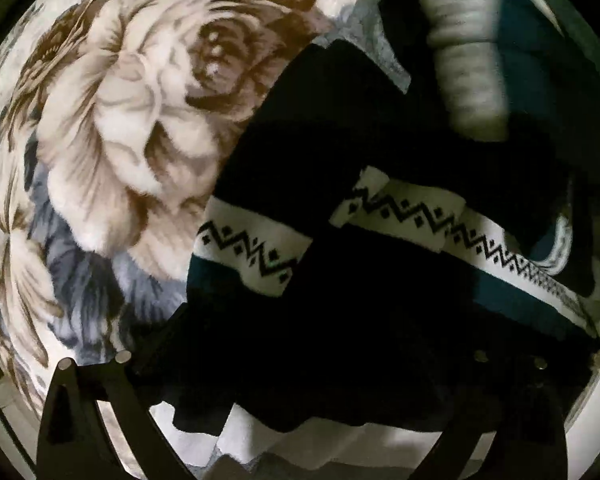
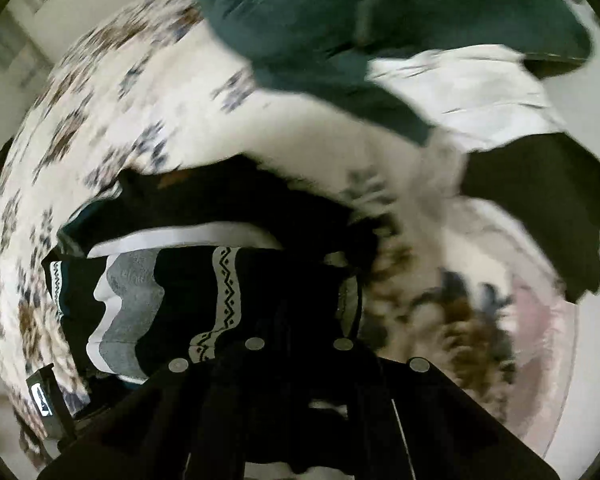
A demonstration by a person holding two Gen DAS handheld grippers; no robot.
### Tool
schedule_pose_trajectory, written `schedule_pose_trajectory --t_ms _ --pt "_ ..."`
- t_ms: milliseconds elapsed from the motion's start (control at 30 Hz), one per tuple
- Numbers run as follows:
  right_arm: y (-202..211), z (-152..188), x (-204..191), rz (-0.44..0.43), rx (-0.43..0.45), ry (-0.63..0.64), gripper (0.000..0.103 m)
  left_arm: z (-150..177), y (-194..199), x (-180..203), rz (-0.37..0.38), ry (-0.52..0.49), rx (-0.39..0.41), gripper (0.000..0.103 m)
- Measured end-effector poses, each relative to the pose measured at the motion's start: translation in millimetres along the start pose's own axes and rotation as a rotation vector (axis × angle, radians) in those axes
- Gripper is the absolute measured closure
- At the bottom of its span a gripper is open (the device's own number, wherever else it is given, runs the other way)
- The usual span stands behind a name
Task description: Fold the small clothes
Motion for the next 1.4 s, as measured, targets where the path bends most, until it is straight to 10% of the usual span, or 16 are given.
schedule_pose_trajectory --t_ms 267,400,600,800,1000,1400 --pt "-42.4 5.4 42.4 0.122 -0.128 0.014 0.098 -9.4 -0.7 10.9 -0.045 0.028 -0.010 0.000" --pt "-58.2 9.2 60.5 0.009 -0.208 -0.127 0.096 -25.9 25.6 -5.6 -0.049 0.014 0.029 0.000" --pt "-7.7 11.0 55.7 -0.020 -0.051 -0.164 0.057 -63.7 99.4 -25.3 -0.050 0.026 0.214 0.000" --pt "-56.3 4.2 4.8 -0.134 -0.145 -0.014 0.057 -120.3 105.8 5.1 -0.076 -0.020 0.279 0.000" --pt "-117.1 1.2 65.4 0.015 -0.212 -0.166 0.069 -133.9 34.7 20.0 -0.160 -0.070 0.118 0.000" --pt "-70.7 12.6 76.5 -0.041 -0.211 -0.144 0.067 -112.3 66.9 -40.2 -0.027 -0.022 0.173 0.000"
Point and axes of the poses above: each gripper's, at about its wrist camera, not at the fingertips, and y roughly against the way its jaws point, x to its right, z to its underside, the point moved 1 cm from there along -y, roughly the way its jaws point, and after that the axes turned 14 degrees about -z, right-handed, at the moved point
